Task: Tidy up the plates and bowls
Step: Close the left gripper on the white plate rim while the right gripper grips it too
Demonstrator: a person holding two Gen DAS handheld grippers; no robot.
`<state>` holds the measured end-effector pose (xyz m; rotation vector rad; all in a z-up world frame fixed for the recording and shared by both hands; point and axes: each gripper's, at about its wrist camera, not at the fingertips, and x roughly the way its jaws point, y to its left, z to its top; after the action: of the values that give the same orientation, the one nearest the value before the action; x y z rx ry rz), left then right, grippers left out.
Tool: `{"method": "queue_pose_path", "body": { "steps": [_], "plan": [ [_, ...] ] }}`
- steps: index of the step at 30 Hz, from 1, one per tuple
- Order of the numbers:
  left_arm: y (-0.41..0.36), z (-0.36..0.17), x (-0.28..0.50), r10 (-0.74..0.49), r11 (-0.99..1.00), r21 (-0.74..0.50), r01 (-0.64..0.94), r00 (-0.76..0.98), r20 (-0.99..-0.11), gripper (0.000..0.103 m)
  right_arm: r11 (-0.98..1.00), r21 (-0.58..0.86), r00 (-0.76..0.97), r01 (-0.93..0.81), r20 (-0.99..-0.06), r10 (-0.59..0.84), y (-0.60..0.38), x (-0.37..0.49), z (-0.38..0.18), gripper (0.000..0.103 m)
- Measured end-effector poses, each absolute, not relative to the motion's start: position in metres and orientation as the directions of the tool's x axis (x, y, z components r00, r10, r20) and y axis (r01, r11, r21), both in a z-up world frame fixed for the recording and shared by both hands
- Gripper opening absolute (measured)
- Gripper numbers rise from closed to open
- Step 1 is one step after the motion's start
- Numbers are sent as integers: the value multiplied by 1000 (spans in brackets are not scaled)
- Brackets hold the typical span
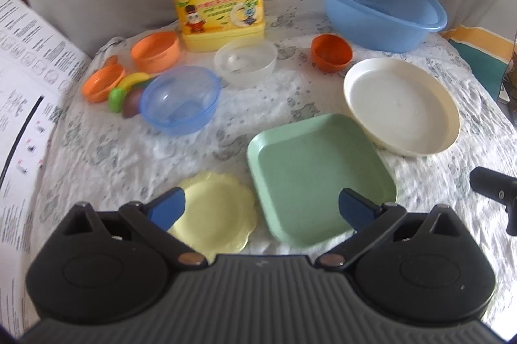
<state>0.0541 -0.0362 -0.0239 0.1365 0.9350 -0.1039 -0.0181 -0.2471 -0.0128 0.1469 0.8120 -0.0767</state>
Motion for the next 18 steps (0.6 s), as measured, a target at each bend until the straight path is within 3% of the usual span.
{"method": "queue_pose_path", "body": {
  "steps": [6,10,18],
  "plan": [
    [-60,-26,89,-81,975,64,214,604,-793,103,957,97,637,272,-764,-104,-288,15,-26,103],
    [-81,-29,118,-110,964,63,257,608,-786,103,936,148,624,318,-776,-90,-317,36,-40,102],
    [-124,-51,171,-129,946,76,315,579,-805,100,938,145,601,315,-795,-79,-334,74,-63,78]
  ]
}}
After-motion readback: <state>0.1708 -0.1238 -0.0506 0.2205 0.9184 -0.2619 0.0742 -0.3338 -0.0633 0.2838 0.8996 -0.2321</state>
